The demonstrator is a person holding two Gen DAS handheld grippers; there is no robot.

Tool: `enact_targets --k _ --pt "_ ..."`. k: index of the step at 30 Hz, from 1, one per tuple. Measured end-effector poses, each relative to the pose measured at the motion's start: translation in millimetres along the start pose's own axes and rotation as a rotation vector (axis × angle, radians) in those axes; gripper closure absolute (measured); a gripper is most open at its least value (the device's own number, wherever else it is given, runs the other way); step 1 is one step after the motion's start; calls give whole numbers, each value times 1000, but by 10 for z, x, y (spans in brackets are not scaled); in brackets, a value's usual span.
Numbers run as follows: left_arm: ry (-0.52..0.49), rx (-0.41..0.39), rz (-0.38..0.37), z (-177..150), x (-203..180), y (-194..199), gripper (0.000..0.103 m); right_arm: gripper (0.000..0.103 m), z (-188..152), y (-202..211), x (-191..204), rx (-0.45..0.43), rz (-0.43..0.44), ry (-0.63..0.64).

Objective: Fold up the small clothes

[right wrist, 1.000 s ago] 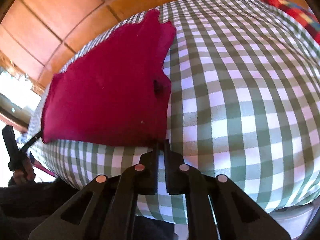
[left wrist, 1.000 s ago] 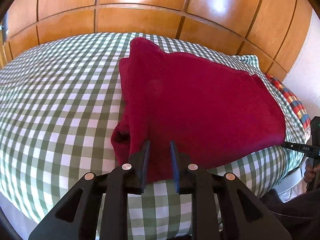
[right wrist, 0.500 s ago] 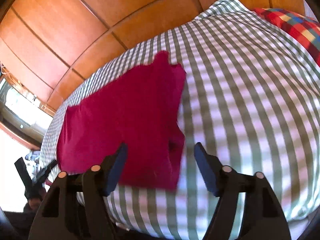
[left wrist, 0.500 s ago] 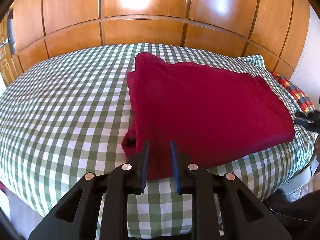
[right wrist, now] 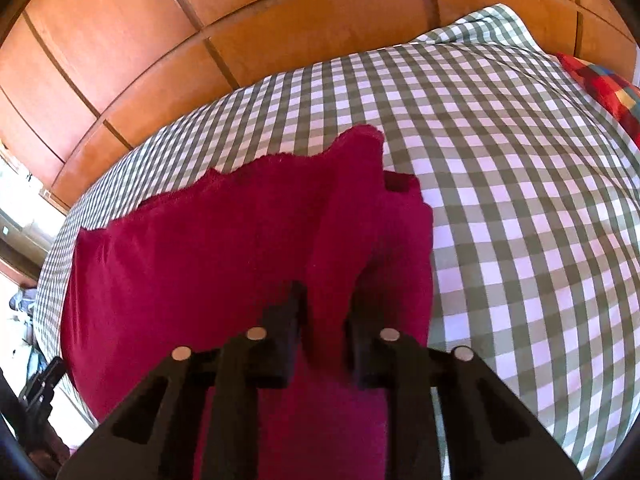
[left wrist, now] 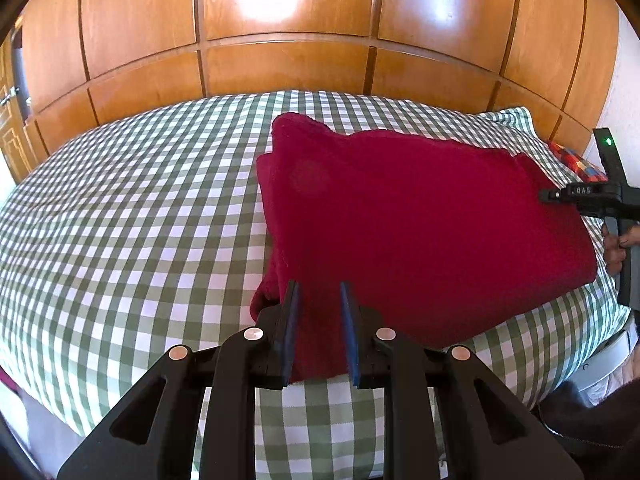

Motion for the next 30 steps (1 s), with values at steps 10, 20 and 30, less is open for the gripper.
enact_targets --k 10,20,30 --pt "66 -87 -19 336 293 53 37 40 134 204 -30 -88 61 -38" --pt "230 -9 -130 608 608 -376 41 56 230 92 -293 -84 -35 -61" --pt "232 21 -265 618 306 -556 94 96 349 234 -250 -150 -46 -18"
Point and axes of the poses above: each gripper's, at about its wrist camera, not at the fingertips, and y roughly against the way its jaws point, x to its left, z to its top, the point moved 8 cm from there along -y, roughly the way its jaws point, and after that the axes turned 5 degrees about y, right-handed, at the moved point
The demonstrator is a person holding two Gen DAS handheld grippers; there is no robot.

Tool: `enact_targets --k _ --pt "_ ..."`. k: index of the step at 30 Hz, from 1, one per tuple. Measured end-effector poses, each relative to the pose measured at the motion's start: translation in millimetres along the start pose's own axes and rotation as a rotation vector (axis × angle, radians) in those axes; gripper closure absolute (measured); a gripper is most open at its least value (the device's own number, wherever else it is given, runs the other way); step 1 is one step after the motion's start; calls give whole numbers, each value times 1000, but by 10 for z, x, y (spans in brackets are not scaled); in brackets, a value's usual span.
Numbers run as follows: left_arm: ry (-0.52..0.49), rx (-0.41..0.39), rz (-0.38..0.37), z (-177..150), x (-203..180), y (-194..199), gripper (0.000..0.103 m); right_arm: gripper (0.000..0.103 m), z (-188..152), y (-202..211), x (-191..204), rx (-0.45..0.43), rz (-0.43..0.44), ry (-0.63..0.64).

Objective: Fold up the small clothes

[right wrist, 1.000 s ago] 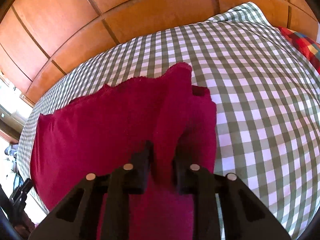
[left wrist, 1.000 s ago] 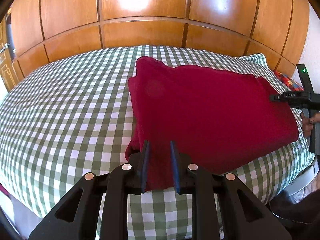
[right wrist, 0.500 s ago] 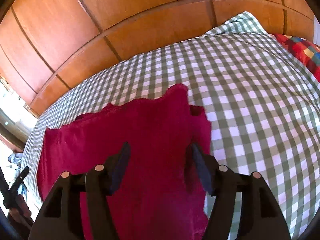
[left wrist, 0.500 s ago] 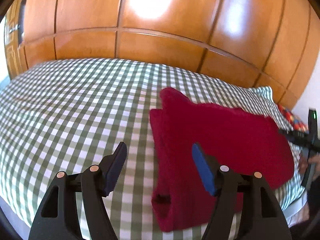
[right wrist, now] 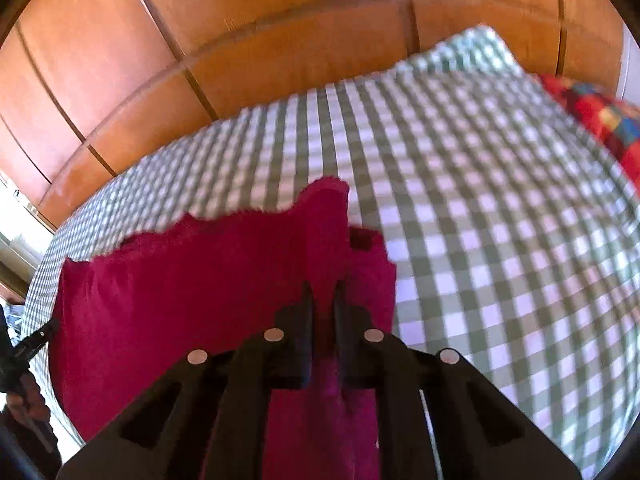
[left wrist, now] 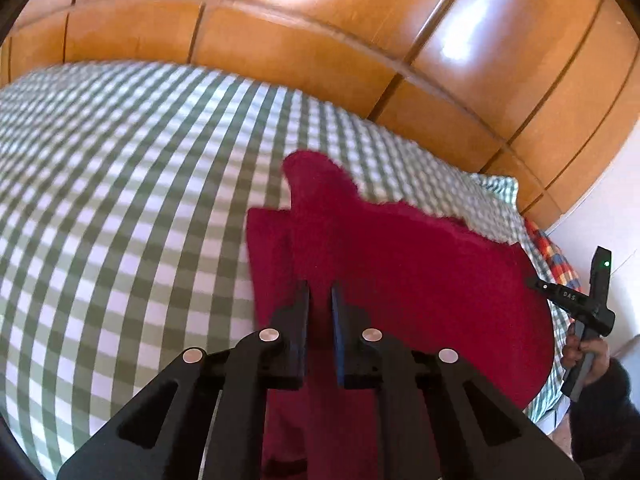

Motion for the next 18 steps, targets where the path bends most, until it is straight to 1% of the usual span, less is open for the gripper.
enact_targets --k 1,2,3,5,6,7,9,10,11,12,13,15,18 --pt "-1 -9 13 13 -3 3 94 96 20 53 -28 -24 -18 -2" --pt "-5 -12 35 25 12 -24 94 96 10 38 -49 -22 -33 2" --pt "-6 1 72 13 44 -86 94 96 -33 -67 -75 8 -51 5" --pt "15 55 179 -45 188 -297 94 95 -148 -287 -131 70 -74 0" --pt "39 84 196 -89 230 -387 94 95 -218 -398 -142 94 -84 7" --pt "46 87 197 -114 236 -432 91 94 -238 -421 -151 91 -85 6" --pt "45 68 233 -131 184 -401 90 89 -226 -372 -137 74 -68 4" --pt "38 56 245 -127 143 -358 89 78 -220 -339 -144 70 -49 -5" --pt "29 38 264 -125 106 -294 84 58 -220 -276 -159 62 -15 -18" --pt "14 10 291 -122 48 -202 83 46 -258 -207 -175 53 -7 -25" --pt "-3 -15 307 -126 4 -120 82 30 -287 -134 -215 41 0 -37" --pt "-51 -87 344 -124 -114 85 82 29 -381 -42 -227 52 73 -77" --pt "-109 -145 329 -265 -314 320 82 27 -652 33 -274 106 242 -183"
Point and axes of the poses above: each gripper's, at about its wrist camera, not at the fingertips, and y roughly against the way its jaws point, x to its left, z to its top, the point moved 8 cm from there along -y, roughly the way its jaws point, and after that the axes turned 5 degrees about y, right-handed, at the moved point
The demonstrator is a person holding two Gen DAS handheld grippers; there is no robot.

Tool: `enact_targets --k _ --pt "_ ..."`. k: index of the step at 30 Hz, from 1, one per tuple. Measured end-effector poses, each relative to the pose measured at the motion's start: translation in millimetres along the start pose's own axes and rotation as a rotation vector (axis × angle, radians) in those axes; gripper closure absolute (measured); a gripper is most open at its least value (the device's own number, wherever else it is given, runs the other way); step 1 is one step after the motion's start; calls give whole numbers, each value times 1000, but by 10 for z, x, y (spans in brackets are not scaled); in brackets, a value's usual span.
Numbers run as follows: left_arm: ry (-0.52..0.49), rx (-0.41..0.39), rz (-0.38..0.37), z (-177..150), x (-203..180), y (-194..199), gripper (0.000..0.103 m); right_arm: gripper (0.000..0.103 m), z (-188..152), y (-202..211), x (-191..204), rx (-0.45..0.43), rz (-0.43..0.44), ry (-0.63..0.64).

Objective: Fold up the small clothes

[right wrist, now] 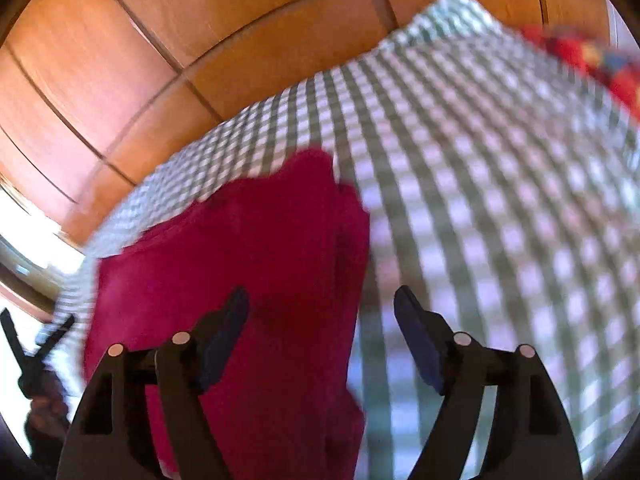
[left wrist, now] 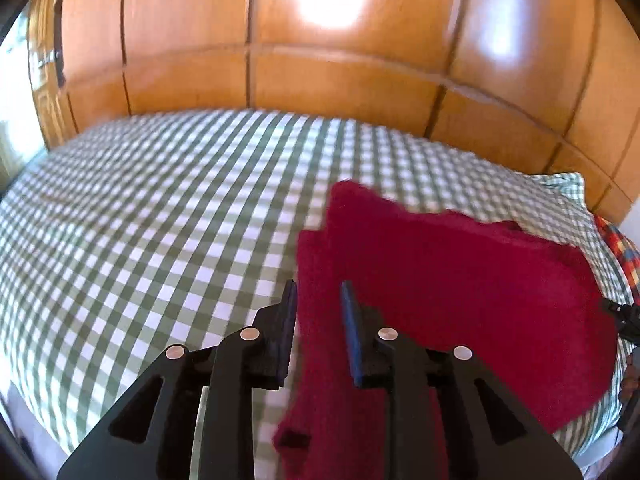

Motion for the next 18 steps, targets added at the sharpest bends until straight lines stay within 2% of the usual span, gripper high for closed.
enact_targets --k 2,3,5,8,11,15,18 --pt "-44 -18 -23 -85 -140 138 82 24 -164 -8 -28 29 80 -46" --pt "-70 -13 -43 -163 -239 186 82 24 -195 23 -36 14 102 -49" --pt "-106 9 -80 -264 -333 215 82 24 -226 51 -31 14 155 -88" --pt "-153 40 -86 -469 -476 178 82 23 -276 29 89 47 244 -106" --pt "-159 69 -93 -580 -516 103 82 25 -324 -1 192 69 251 -74" --pt "-172 83 -82 -668 -508 43 82 46 -359 -75 244 79 237 -79" --pt "-165 87 -83 -710 -484 15 82 50 -383 -84 247 76 240 -87"
Point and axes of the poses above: each gripper's, at about its wrist camera, not at the fingertips, and y roughly against the way its jaws point, x to its left, z to its top, the point moved 8 cm from there along -y, roughly the way its jaws point, and after that the axes turned 5 degrees about y, right-handed, at the moved point
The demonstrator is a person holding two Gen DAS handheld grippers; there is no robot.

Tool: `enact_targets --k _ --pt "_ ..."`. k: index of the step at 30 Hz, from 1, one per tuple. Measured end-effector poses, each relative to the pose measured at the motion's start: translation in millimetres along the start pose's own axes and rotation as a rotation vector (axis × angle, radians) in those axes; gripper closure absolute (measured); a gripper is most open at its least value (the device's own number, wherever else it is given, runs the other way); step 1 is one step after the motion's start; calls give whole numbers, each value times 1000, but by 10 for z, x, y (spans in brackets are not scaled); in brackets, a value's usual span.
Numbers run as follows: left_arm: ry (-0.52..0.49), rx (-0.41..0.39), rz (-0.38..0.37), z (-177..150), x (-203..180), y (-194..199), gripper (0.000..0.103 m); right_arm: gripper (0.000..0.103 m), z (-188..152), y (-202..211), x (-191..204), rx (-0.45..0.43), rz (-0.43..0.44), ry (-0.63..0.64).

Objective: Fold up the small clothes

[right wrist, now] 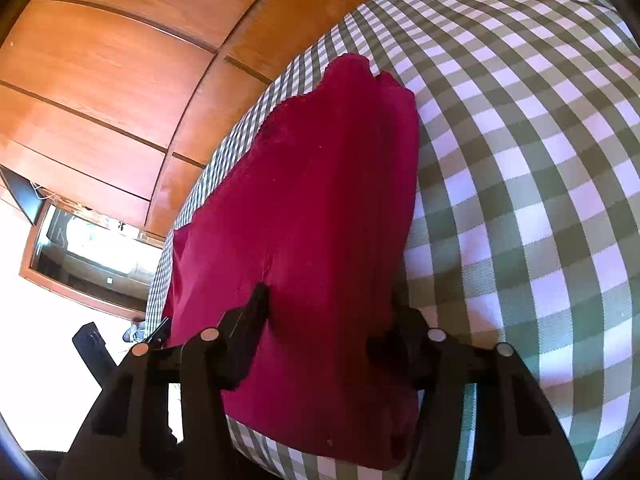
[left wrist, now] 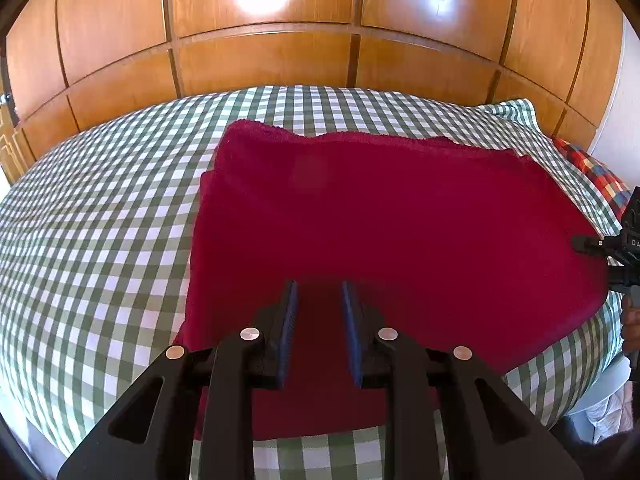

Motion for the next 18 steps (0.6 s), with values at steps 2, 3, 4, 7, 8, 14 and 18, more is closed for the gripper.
enact_targets --k 2,3,4,7,8,14,18 --pt "4 1 -1 -18 -4 9 82 55 -3 -7 -12 2 -8 2" --pt "5 2 -1 -33 -6 8 82 57 -11 -8 -14 3 -13 5" --pt "6 3 -2 -39 -8 2 82 60 -28 0 -33 4 -15 9" --pt "12 1 -4 -44 -16 -8 82 62 -42 8 -37 4 -27 19" --pt "14 1 -6 -50 -17 -8 82 62 -47 9 -35 4 -31 21" --pt "19 5 -11 -73 -8 -23 82 62 -23 -60 -1 -2 -36 17" --pt "30 7 -16 -84 -4 -18 82 62 -4 -76 12 -4 -46 16"
Point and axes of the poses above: each gripper's, at about its wrist camera, not at the fingertips, and y roughly against the way its jaws point, x to its left, z to its top, the point moved 8 cm from there along -y, roughly the way its jaws point, and after that the axes turned 5 degrees about y, right-handed, at the moved point
